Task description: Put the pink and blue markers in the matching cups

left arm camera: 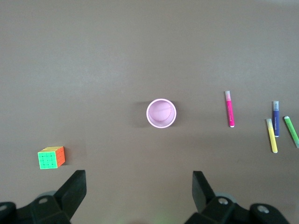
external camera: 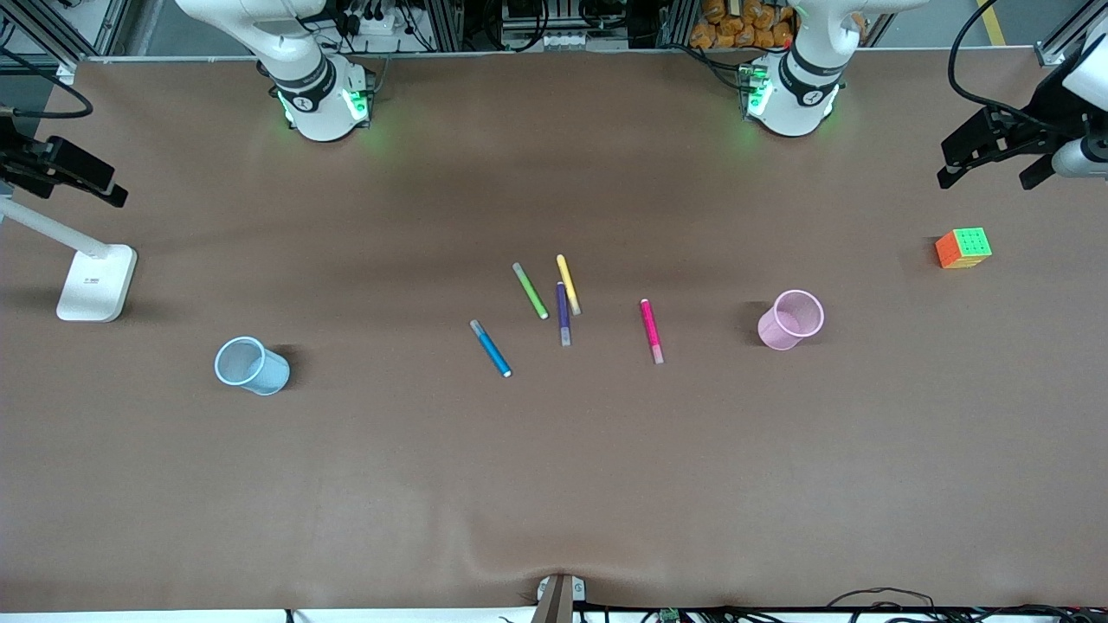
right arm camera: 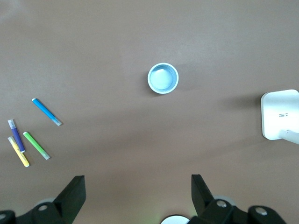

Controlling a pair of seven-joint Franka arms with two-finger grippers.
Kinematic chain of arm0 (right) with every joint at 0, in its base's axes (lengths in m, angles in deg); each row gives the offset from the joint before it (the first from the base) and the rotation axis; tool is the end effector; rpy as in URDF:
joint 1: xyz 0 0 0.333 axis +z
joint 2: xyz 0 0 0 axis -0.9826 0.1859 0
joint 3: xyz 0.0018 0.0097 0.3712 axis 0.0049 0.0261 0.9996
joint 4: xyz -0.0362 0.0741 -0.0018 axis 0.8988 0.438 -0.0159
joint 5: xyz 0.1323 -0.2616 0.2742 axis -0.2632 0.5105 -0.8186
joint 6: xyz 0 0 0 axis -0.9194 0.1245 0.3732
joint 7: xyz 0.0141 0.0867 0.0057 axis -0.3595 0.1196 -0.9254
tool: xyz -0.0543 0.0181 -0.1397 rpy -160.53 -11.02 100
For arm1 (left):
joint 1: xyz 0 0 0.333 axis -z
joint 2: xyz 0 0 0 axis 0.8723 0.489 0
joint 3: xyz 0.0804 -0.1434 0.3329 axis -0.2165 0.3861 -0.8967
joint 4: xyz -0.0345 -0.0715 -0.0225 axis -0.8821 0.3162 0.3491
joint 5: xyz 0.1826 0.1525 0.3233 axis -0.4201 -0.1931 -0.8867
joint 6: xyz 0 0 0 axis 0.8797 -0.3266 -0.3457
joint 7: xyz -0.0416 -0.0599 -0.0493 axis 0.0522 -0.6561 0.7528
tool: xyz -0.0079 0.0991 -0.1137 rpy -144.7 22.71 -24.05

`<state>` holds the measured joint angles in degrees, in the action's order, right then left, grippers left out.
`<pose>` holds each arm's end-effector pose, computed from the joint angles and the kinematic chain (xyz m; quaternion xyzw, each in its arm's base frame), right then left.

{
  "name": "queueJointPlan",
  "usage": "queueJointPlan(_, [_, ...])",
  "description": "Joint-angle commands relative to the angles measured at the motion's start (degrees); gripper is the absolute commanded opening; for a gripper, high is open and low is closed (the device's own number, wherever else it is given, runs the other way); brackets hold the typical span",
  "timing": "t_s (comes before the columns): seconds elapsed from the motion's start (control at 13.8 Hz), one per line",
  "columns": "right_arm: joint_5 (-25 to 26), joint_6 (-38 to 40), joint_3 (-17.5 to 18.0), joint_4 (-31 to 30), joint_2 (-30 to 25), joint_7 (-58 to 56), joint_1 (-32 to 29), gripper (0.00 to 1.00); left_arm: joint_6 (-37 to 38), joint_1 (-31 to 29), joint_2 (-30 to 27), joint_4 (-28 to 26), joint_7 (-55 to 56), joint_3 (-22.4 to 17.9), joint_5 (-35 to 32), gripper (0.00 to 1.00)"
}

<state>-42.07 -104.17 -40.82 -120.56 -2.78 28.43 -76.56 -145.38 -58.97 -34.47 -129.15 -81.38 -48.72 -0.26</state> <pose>0.5346 -0.0045 0.6805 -0.9962 0.0781 0.0269 0.0263 0.5105 -0.0491 0.6835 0.9992 -0.0062 0.0385 0.0024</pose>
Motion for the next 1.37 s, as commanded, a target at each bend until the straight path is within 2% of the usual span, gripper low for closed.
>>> queueJointPlan(0.0, [-0.22, 0.58, 0.43, 1.33, 0.91, -0.48, 0.09, 1.0, 1.21, 0.53, 0.11, 1.19, 0.18, -0.53, 0.49, 1.0])
queueJointPlan(1.3, [0.31, 0.67, 0.16, 1.24, 6.62, -0.66, -1.49, 1.0, 1.56, -0.26, 0.11, -0.04, 0.45, -0.44, 0.49, 1.0])
